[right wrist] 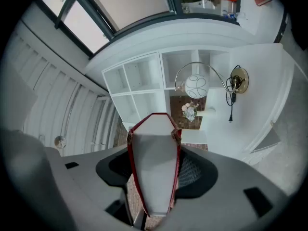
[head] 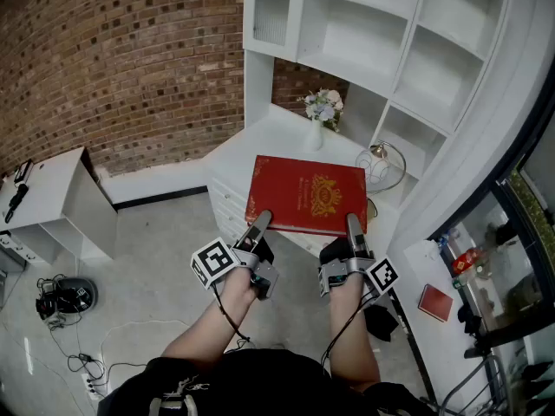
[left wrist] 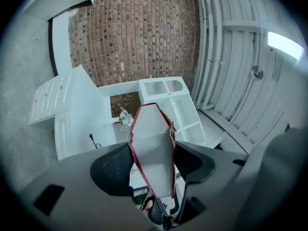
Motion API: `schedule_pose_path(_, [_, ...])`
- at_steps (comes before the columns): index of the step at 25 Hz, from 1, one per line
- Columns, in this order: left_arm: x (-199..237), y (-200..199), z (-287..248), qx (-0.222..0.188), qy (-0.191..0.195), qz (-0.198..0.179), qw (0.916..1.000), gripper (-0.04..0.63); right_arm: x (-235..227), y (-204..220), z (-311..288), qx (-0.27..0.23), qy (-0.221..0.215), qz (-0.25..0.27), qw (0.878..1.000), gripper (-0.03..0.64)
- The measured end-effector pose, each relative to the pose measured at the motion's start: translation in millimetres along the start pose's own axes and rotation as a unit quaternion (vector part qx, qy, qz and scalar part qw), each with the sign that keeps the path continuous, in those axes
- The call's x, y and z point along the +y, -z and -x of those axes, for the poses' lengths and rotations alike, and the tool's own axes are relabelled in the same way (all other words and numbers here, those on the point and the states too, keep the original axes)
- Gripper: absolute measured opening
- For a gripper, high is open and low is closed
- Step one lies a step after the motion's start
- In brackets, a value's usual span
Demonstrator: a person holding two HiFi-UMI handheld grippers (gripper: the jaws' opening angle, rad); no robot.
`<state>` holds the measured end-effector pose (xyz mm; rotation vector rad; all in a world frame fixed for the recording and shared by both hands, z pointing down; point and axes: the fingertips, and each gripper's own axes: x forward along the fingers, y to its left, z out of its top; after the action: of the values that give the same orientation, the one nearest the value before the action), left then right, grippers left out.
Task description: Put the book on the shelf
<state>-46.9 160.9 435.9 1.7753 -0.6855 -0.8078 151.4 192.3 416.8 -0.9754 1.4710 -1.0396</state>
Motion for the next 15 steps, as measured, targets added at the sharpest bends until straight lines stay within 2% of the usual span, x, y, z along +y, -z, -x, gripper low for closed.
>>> schedule_pose_path(11, [3,-3,1,-0.002,-0.006,0.001,1.0,0.267,-14,-5,0,-0.001,0.004,0.002,1.0,0.256])
schedule_pose_path(15, [3,-11,-3,-0.004,0.009,0.0,0.9999,0.267,-19,-1,-5,-0.005,0.009,-0.004,1.0,0.256])
